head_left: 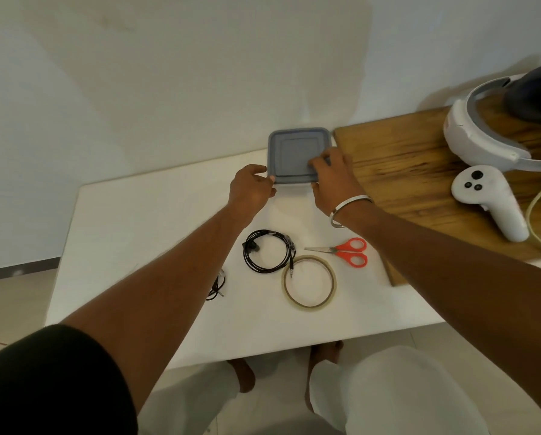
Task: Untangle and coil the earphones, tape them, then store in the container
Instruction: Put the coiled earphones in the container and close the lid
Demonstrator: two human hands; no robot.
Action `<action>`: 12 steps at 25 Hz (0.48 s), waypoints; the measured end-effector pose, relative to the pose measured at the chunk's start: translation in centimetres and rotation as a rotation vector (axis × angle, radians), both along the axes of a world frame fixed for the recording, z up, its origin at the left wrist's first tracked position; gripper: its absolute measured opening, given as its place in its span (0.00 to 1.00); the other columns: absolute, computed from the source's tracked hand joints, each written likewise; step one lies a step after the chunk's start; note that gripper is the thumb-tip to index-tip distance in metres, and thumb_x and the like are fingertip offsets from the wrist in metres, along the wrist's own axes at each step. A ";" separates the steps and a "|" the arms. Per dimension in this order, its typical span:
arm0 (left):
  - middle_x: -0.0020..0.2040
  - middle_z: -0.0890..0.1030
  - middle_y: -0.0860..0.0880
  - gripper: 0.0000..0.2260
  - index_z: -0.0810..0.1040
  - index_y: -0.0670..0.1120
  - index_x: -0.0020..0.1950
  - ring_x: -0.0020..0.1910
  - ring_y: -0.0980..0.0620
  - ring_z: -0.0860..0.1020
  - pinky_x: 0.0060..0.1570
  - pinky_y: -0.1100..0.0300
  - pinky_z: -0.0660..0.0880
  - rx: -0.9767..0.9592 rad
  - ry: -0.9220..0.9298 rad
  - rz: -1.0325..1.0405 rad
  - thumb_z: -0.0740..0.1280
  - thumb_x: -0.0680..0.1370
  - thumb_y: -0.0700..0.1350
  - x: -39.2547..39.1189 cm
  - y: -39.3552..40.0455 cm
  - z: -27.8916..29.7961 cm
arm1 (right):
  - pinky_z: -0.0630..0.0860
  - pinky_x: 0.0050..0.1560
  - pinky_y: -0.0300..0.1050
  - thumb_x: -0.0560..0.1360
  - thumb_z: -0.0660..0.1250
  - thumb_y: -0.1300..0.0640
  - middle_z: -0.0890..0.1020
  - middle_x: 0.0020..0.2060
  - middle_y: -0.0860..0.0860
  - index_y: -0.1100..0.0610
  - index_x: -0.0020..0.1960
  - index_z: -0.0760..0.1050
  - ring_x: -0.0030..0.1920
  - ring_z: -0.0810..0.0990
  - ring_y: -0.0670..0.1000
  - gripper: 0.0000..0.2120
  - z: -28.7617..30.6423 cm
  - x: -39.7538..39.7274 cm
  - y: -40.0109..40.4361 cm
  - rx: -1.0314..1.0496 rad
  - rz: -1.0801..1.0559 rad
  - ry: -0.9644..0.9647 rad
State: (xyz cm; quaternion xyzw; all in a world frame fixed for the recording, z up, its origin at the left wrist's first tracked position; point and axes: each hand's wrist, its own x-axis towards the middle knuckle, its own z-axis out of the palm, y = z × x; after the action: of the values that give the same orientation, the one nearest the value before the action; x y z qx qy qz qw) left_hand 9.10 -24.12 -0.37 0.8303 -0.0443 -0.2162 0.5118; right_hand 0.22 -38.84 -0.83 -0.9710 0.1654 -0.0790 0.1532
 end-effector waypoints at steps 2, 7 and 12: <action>0.46 0.81 0.48 0.15 0.73 0.44 0.66 0.45 0.51 0.83 0.42 0.66 0.75 0.012 0.006 0.013 0.66 0.80 0.42 -0.1 1.5 0.0 | 0.70 0.64 0.49 0.73 0.63 0.67 0.66 0.63 0.59 0.60 0.64 0.70 0.64 0.65 0.60 0.20 0.0 -0.1 1.2 0.020 0.030 -0.007; 0.45 0.82 0.49 0.15 0.74 0.45 0.65 0.46 0.51 0.84 0.46 0.62 0.76 0.015 0.029 0.056 0.66 0.79 0.43 -1.1 5.7 -0.2 | 0.70 0.64 0.50 0.72 0.62 0.69 0.65 0.64 0.59 0.60 0.65 0.69 0.65 0.63 0.60 0.22 0.3 -0.7 4.7 0.055 0.108 0.020; 0.46 0.83 0.47 0.14 0.75 0.44 0.64 0.46 0.50 0.84 0.59 0.51 0.78 0.000 0.045 0.106 0.67 0.79 0.42 -2.4 10.2 -0.6 | 0.72 0.63 0.51 0.72 0.62 0.70 0.62 0.67 0.58 0.59 0.67 0.67 0.69 0.59 0.60 0.24 0.5 -1.6 8.4 0.074 0.173 0.079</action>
State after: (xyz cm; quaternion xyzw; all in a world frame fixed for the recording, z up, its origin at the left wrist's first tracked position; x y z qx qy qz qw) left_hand 6.66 -13.96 -0.97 0.8263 0.0115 -0.2074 0.5235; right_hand -1.39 -30.45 -0.33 -0.9777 0.0897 -0.0210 0.1886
